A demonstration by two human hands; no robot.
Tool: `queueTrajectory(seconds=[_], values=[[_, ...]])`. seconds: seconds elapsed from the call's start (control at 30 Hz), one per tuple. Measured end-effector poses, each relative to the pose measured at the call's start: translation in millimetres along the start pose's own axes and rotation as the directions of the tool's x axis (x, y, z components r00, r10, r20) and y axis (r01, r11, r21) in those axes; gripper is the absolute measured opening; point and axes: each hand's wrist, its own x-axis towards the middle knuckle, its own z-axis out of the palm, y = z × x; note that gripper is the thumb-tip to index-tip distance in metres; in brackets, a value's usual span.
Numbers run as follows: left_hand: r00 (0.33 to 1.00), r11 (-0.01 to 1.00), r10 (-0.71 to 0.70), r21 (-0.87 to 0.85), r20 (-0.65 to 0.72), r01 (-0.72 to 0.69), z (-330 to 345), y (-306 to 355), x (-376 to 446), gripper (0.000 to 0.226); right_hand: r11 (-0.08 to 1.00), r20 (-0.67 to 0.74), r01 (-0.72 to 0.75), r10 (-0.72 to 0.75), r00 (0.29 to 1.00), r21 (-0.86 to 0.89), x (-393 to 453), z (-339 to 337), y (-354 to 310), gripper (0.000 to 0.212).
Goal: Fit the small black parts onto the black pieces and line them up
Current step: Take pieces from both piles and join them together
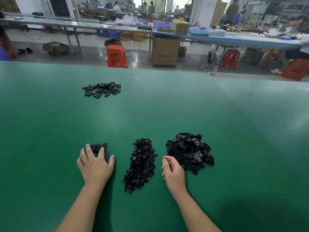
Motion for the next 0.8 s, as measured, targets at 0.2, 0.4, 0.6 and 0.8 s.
queueTrajectory(seconds=[0.2, 0.4, 0.6, 0.8], values=[[0.997, 0.999, -0.028, -0.026, 0.071, 0.030, 0.6, -9.5, 3.9, 0.070, 1.000, 0.003, 0.004, -0.004, 1.000, -0.008, 0.2, 0.1, -0.1, 0.012], [0.995, 0.999, -0.018, -0.041, 0.100, 0.022, -4.1, -11.8, 12.4, 0.069, 1.000, 0.001, 0.009, -0.009, 1.000, -0.007, -0.2, 0.4, -0.7, 0.012], [0.996, 1.000, 0.024, -0.004, 0.084, -0.023, -7.7, -13.9, 23.4, 0.066, 1.000, 0.004, 0.011, -0.011, 1.000, -0.024, 0.0, 0.6, -0.1, 0.012], [0.993, 0.998, 0.020, -0.058, 0.118, -0.013, -6.8, -17.6, 28.5, 0.068, 1.000, 0.001, 0.014, -0.014, 1.000, -0.028, 0.7, 1.0, -0.8, 0.014]])
